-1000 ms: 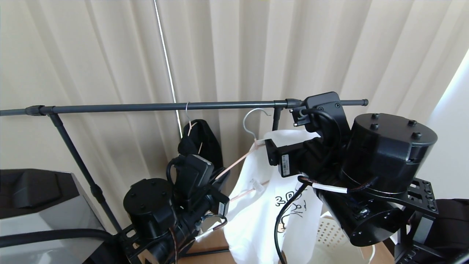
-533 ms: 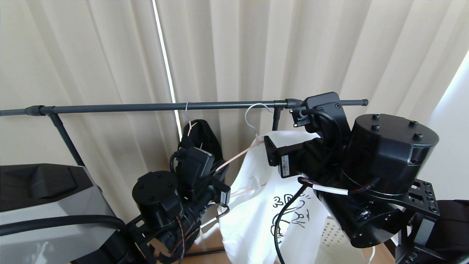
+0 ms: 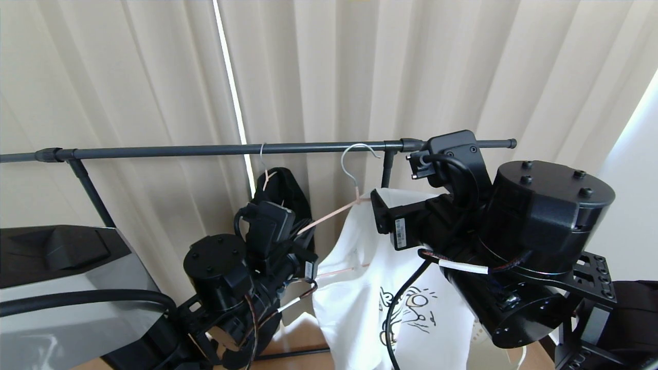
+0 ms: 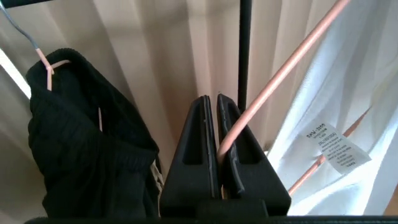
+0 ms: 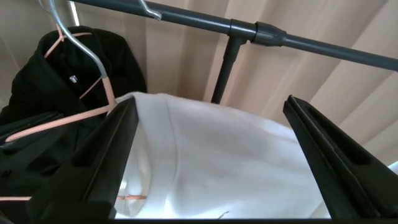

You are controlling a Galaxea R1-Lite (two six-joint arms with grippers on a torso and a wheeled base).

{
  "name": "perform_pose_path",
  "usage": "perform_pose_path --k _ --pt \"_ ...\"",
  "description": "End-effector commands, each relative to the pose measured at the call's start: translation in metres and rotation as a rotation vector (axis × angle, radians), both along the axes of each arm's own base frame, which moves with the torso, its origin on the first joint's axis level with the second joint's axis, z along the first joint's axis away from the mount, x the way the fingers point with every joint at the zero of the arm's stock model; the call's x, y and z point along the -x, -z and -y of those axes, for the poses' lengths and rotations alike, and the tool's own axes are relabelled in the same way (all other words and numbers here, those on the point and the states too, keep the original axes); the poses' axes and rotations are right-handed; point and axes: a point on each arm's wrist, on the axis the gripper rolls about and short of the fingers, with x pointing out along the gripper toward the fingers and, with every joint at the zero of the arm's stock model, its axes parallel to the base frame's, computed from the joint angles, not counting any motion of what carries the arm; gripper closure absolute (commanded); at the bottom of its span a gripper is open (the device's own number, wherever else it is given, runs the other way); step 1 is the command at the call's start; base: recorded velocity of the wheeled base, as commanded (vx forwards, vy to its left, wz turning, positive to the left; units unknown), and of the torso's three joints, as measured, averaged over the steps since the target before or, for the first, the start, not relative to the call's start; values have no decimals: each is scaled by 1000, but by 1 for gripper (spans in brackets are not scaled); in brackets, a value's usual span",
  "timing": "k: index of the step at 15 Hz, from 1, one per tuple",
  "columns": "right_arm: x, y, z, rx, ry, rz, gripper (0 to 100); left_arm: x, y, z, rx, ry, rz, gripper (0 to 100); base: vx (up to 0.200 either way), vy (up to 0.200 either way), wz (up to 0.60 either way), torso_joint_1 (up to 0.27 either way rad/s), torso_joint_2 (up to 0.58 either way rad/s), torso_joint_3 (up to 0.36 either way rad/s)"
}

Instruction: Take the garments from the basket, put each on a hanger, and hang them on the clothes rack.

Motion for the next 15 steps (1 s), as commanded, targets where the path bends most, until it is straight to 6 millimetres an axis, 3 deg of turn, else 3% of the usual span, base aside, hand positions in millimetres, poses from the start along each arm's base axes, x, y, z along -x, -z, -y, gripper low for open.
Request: perform_pose_path --k 1,7,10,12,13,15 --pt "1 0 0 0 -1 0 0 -1 2 -1 -3 -7 -4 100 0 0 0 0 0 0" --pt "3 1 -1 1 -12 -2 0 -4 1 -4 11 -20 -6 100 0 0 0 0 0 0" --pt "3 -8 14 1 -23 15 0 -3 2 -5 10 -22 -12 100 0 0 0 0 0 0" --pt "5 -20 44 12 -131 32 0 -2 3 -6 7 -20 -19 100 0 0 0 0 0 0" --pt "0 -26 75 71 -159 33 0 0 4 -6 0 -16 -24 100 0 0 0 0 0 0" --pt "-3 -31 103 102 -260 -19 0 2 4 -5 -3 -11 -24 100 0 0 0 0 0 0"
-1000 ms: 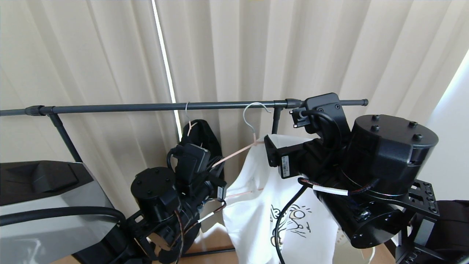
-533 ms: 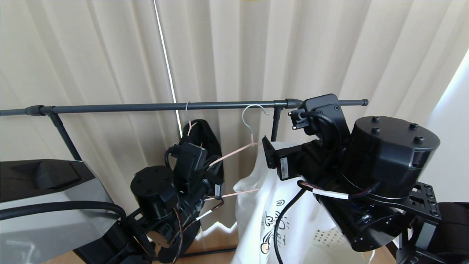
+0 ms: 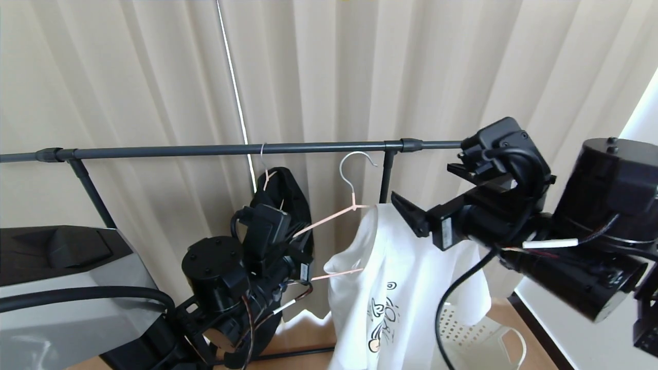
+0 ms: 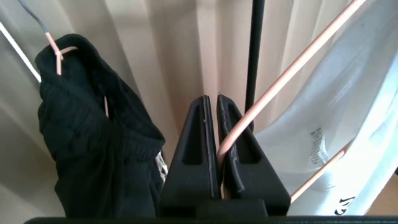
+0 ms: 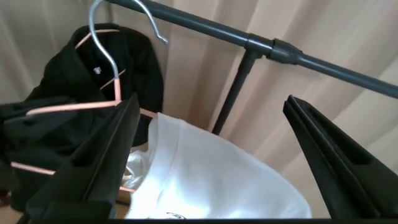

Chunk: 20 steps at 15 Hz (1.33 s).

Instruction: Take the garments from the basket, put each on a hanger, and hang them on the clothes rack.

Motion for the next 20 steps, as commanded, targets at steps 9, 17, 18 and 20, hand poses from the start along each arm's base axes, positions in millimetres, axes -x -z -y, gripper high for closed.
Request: perform_pose_path --k 9,17,18,20 --pt "-71 -33 82 312 -566 -524 0 20 0 2 -19 89 -23 100 0 0 0 0 0 0" --pt "-93 0 56 398 -667 -564 0 30 -5 10 -8 130 -10 100 0 0 0 0 0 0" --pt "-97 4 56 397 -665 -567 0 30 -5 10 -8 130 -10 100 0 0 0 0 0 0" --pt "-103 6 57 394 -656 -571 0 31 -5 11 -7 135 -8 100 0 0 0 0 0 0"
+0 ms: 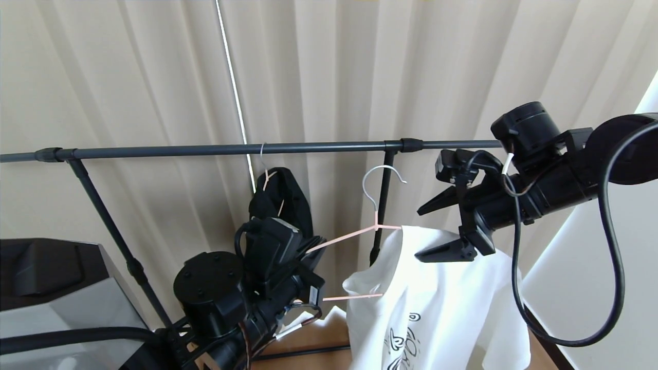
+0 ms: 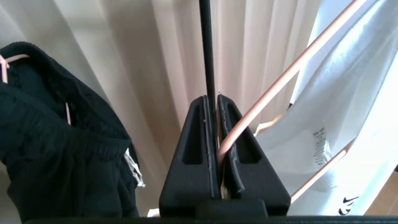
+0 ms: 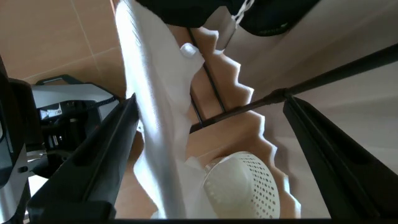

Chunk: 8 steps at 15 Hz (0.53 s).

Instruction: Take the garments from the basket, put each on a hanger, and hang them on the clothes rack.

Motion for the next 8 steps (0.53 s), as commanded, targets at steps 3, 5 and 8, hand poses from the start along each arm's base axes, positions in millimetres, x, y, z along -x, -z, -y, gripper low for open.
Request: perform_pose_path --k 3,5,8 --pt "-15 7 -1 2 13 -11 0 5 1 0 -8 12 -5 100 0 0 0 0 0 0" --pt "-16 2 -6 -7 0 8 0 5 0 0 -7 9 -4 100 0 0 0 0 0 0" --pt "-16 -3 -15 -11 -21 24 0 6 -1 -1 -3 9 -3 100 0 0 0 0 0 0"
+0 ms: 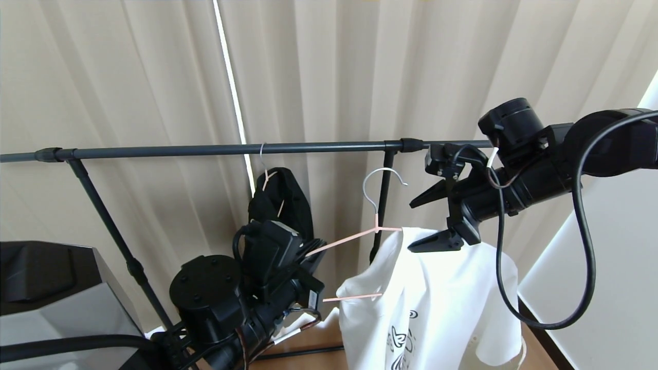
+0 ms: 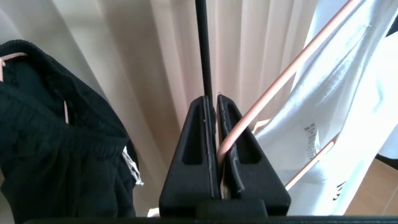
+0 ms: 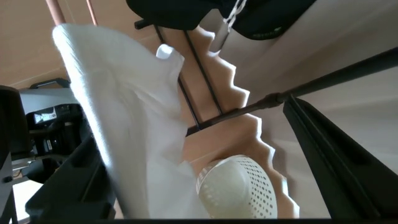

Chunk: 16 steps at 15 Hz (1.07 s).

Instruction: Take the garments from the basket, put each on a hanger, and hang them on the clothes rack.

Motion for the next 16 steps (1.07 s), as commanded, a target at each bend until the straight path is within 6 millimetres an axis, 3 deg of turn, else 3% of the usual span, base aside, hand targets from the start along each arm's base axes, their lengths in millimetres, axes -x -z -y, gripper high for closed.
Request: perform_pose_path --k 1,10,16 --pt "1 -2 -7 4 -15 12 0 0 -1 -1 3 -1 4 100 0 0 0 0 0 0" --pt "30 -11 5 5 -13 15 0 -10 -4 -6 16 -35 15 100 0 0 0 0 0 0" --pt "34 -13 -5 3 -48 23 0 -9 -1 -4 5 -27 10 100 0 0 0 0 0 0"
